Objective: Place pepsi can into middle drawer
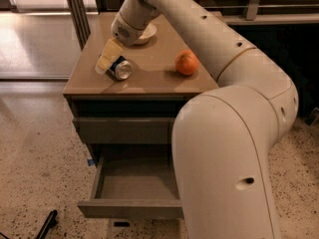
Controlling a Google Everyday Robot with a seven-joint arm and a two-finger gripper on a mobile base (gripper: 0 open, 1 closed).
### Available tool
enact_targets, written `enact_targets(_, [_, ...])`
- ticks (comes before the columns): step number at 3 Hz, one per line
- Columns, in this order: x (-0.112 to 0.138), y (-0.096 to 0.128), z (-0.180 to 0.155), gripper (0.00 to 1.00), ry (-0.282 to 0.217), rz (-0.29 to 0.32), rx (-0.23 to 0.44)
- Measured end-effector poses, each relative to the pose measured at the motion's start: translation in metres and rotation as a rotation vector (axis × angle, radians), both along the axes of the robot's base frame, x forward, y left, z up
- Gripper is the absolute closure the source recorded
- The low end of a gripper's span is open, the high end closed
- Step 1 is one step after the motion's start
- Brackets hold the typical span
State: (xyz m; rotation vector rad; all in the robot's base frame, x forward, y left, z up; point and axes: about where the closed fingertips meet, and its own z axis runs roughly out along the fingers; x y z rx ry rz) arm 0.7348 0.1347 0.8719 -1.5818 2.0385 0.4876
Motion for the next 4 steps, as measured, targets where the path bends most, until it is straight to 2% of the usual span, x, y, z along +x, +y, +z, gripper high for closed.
enact_targets(2, [0.006,-0.005,-0.039,0.00,0.077,-0.085,-0.034])
enact_targets(3, [0.012,-0.010,-0.057,0.00,0.085,-0.112,-0.065])
enact_targets(4, [0.012,-0.010,-0.057,0.19,0.085,-0.112,-0.065])
